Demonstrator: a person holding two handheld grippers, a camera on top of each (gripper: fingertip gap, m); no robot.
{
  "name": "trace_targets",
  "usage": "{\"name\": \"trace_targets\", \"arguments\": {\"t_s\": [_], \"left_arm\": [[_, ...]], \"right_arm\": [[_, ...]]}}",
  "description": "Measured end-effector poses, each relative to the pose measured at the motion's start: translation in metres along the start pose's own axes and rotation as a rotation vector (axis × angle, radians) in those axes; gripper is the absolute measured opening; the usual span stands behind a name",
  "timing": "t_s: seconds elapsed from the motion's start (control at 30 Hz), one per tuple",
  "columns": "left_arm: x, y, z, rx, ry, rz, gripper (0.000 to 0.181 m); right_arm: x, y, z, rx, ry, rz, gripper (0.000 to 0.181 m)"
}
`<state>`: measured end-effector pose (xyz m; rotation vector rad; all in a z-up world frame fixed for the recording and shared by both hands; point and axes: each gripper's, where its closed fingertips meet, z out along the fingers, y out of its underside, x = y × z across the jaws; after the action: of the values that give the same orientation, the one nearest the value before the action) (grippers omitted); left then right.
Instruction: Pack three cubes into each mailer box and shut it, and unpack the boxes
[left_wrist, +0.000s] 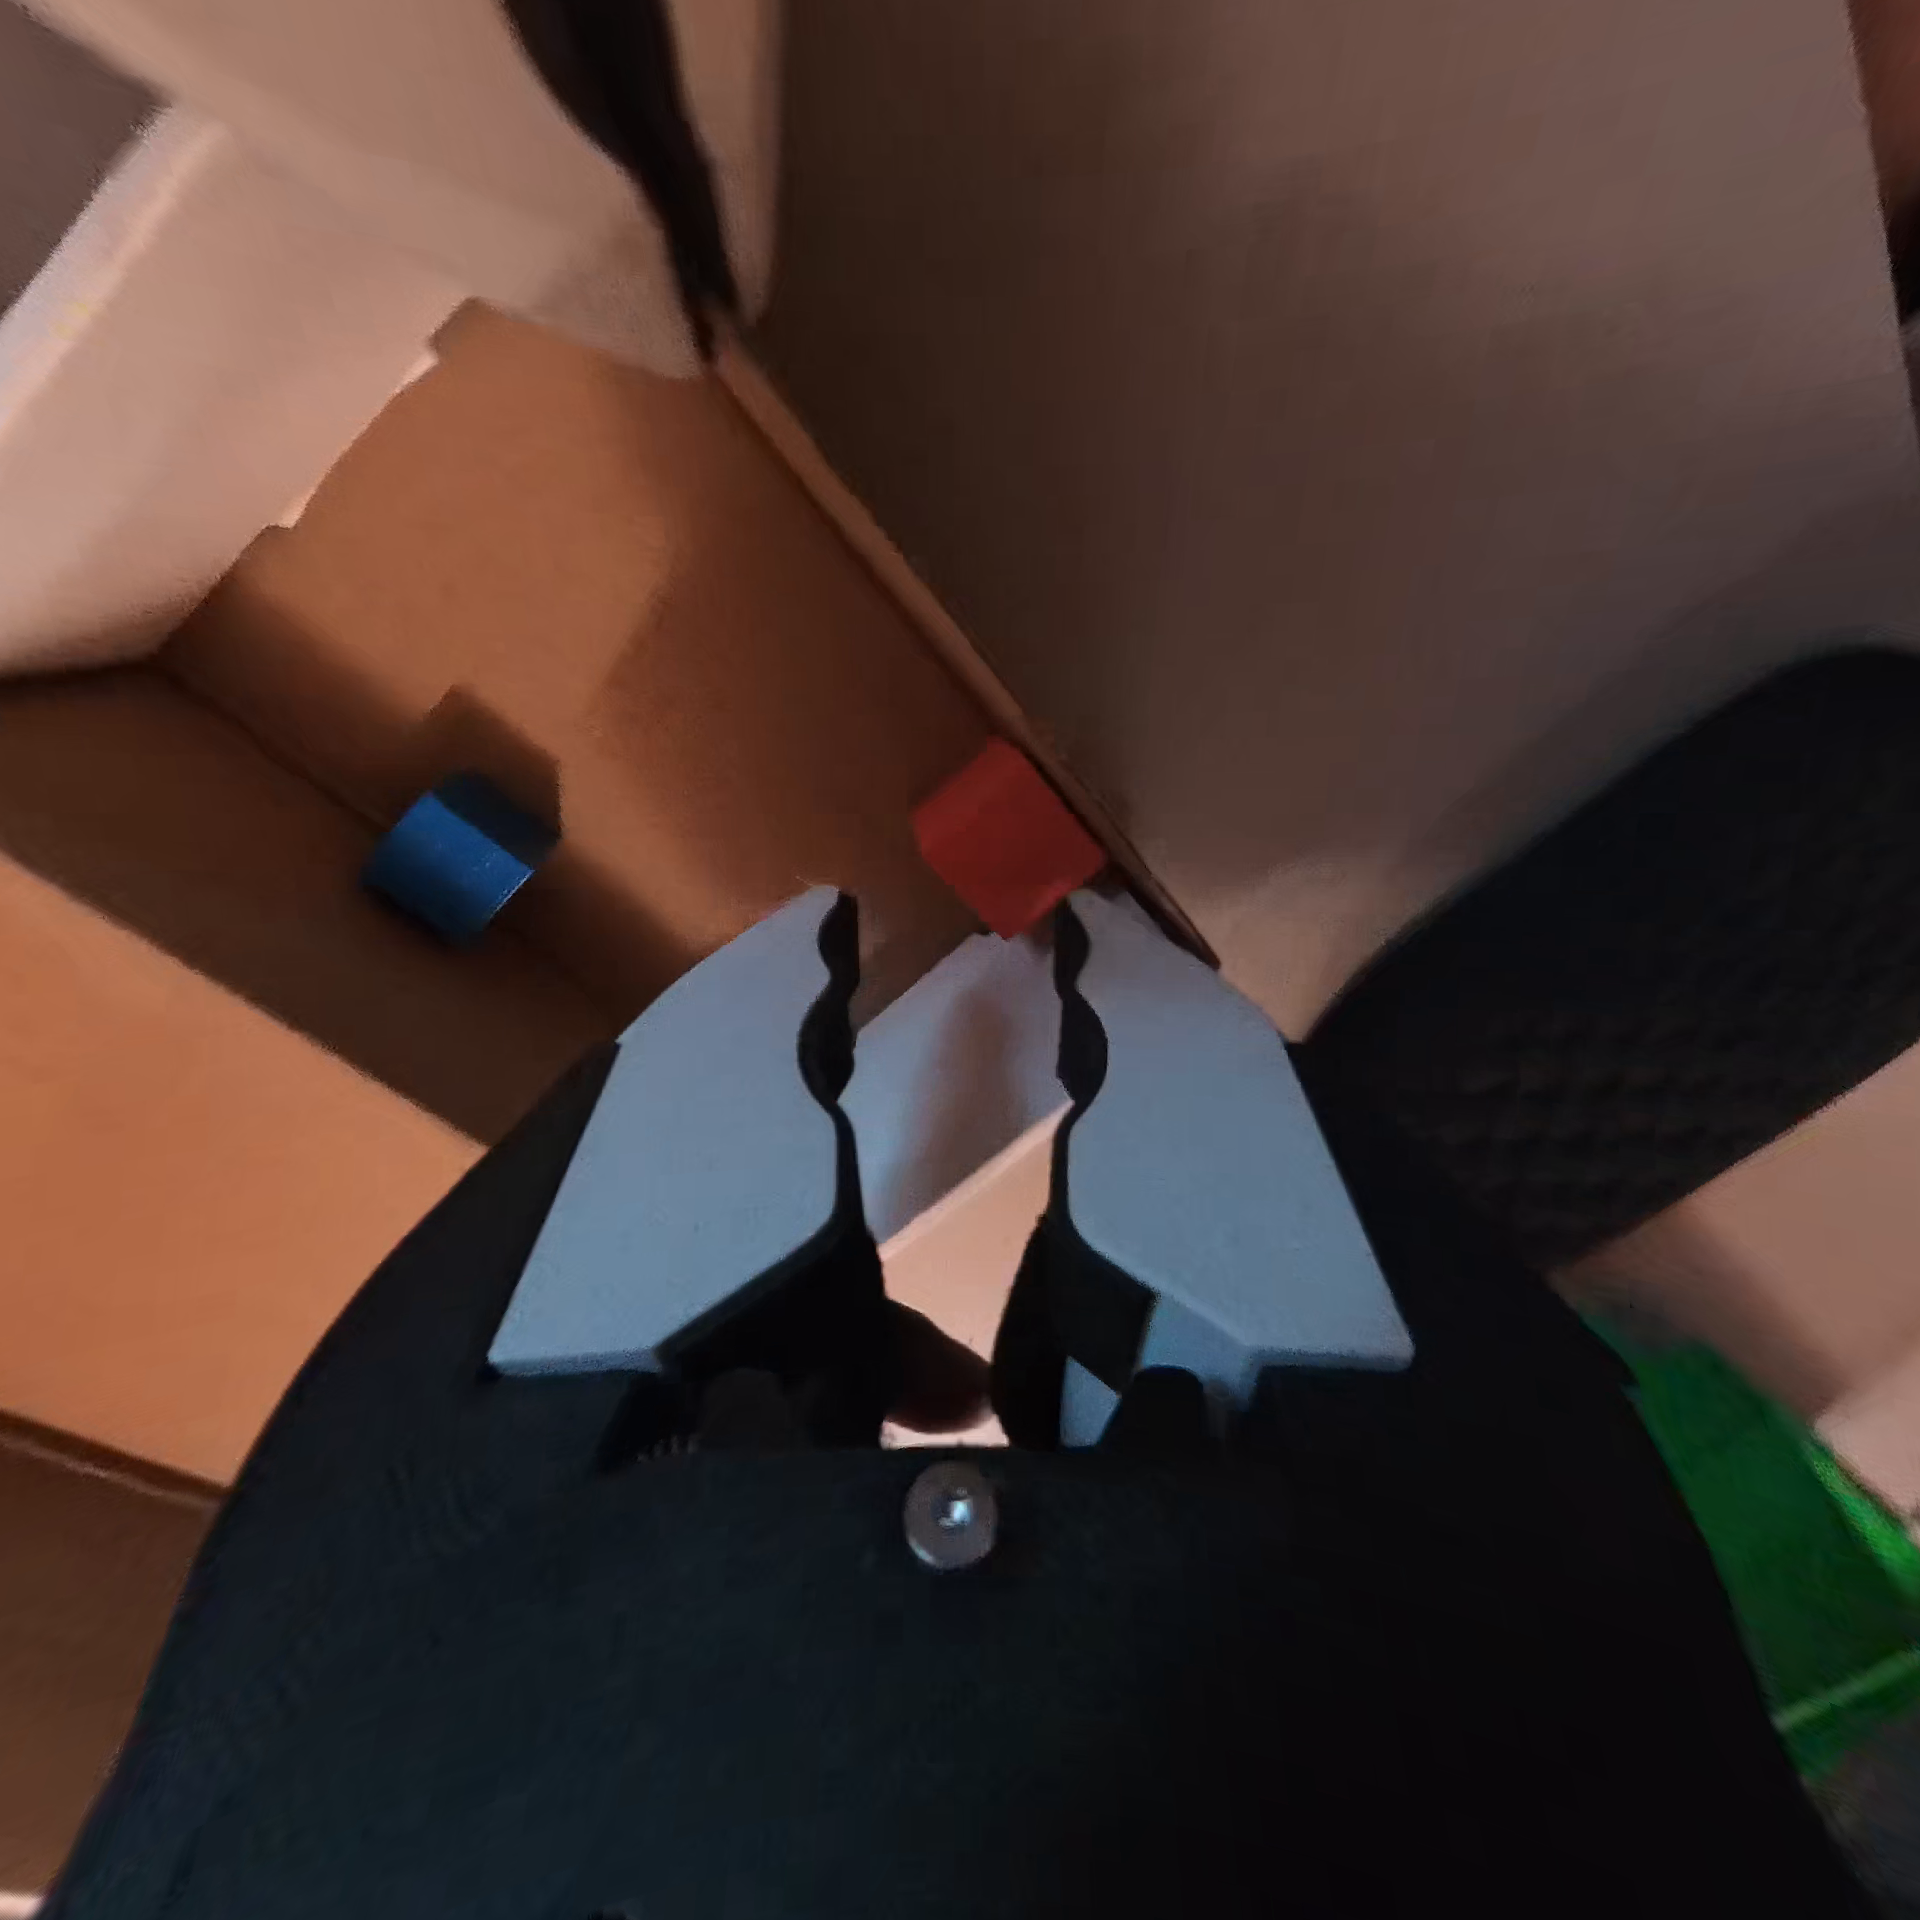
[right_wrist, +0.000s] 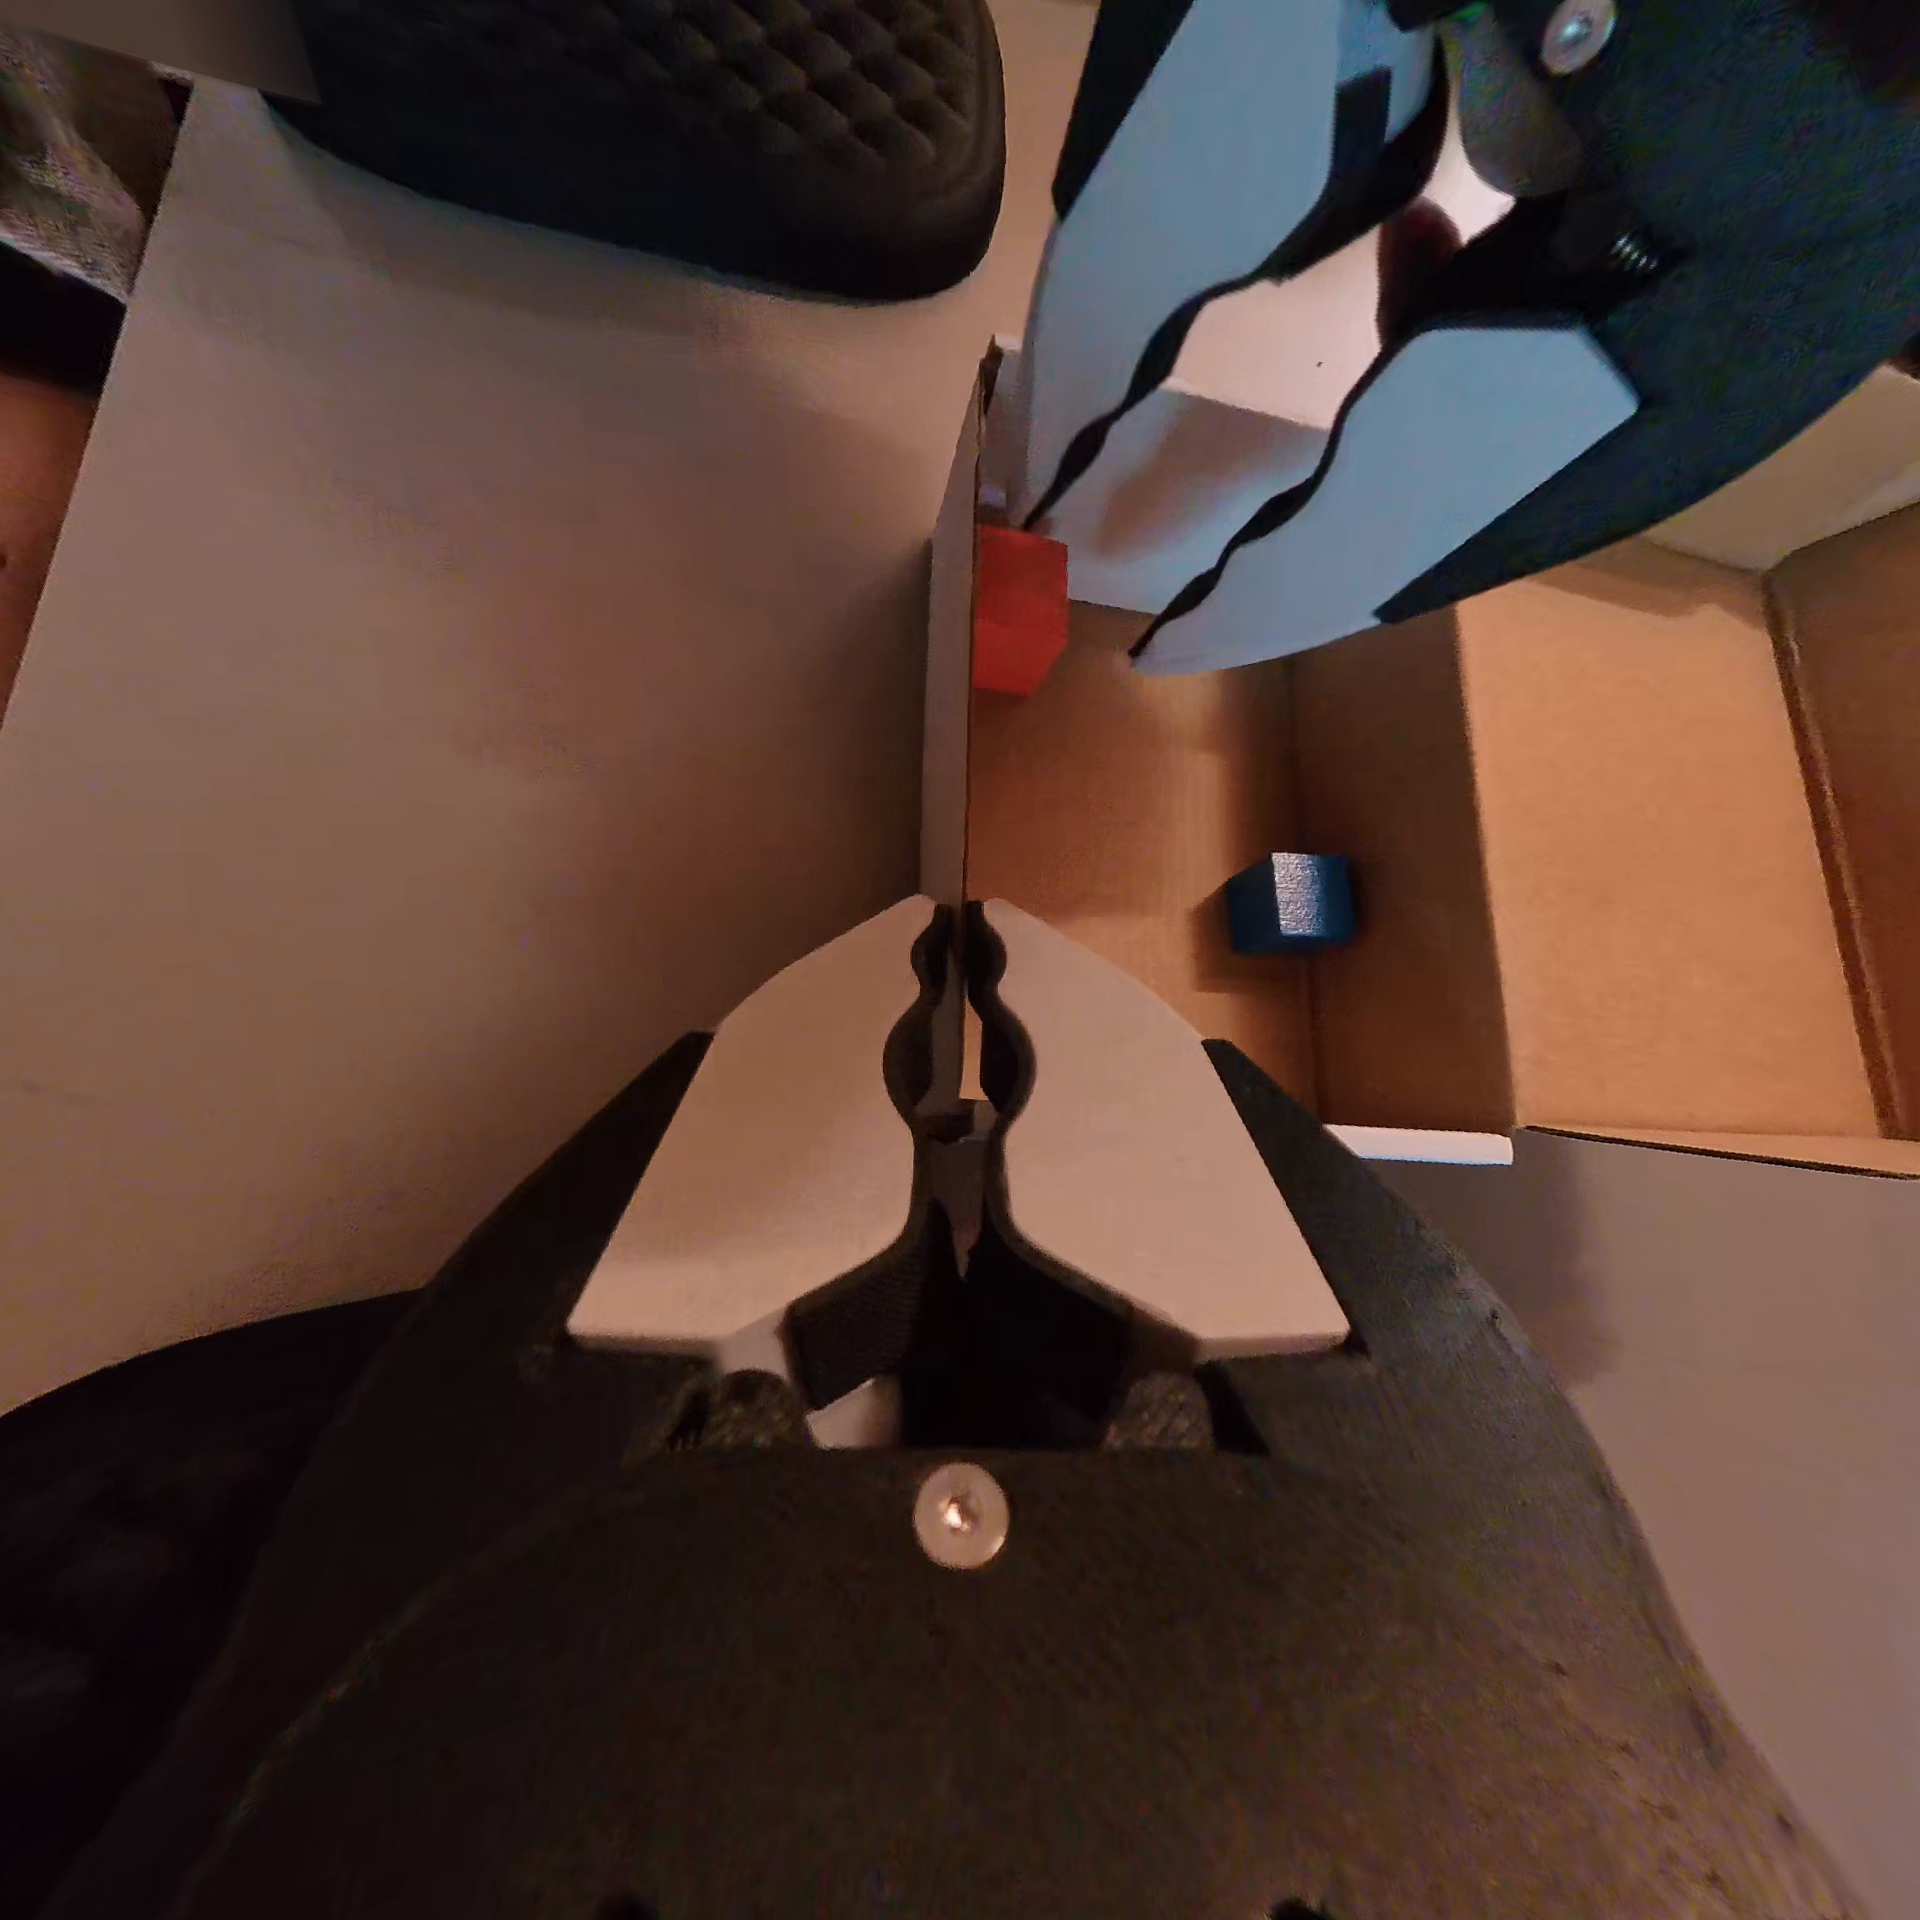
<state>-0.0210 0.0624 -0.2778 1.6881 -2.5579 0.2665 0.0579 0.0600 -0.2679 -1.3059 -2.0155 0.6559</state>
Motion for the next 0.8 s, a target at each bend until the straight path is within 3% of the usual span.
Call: {"name": "trace_targets", "arguments": {"t_s": [0.1, 0.27, 0.5, 0.63, 0.7, 0.8], "left_arm": [[0.006, 0.008, -0.001, -0.094, 0.055, 0.065, 0.039], [0.000, 0.003, 0.016, -0.118, 0.045, 0.171, 0.040], [-0.003, 0.002, 0.014, 0.010, 0.034, 0.095, 0.000], [-0.016, 0.010, 0.009, 0.040, -0.053, -0.009, 0.001], [-0.021, 0.010, 0.003, 0.075, -0.086, -0.098, 0.016], [-0.016, -0.001, -0.003, 0.177, -0.049, -0.191, 0.022]], "right_arm": [[0.000, 0.000, 0.000, 0.007, -0.001, 0.002, 0.004], [0.000, -0.001, 0.000, 0.003, -0.004, -0.006, 0.004], [0.002, 0.000, 0.000, 0.007, 0.000, 0.000, 0.004], [0.003, -0.001, 0.000, 0.010, -0.002, 0.006, 0.004], [0.003, -0.001, 0.000, 0.010, -0.002, 0.006, 0.004], [0.003, -0.001, 0.000, 0.009, 0.000, 0.002, 0.004]]}}
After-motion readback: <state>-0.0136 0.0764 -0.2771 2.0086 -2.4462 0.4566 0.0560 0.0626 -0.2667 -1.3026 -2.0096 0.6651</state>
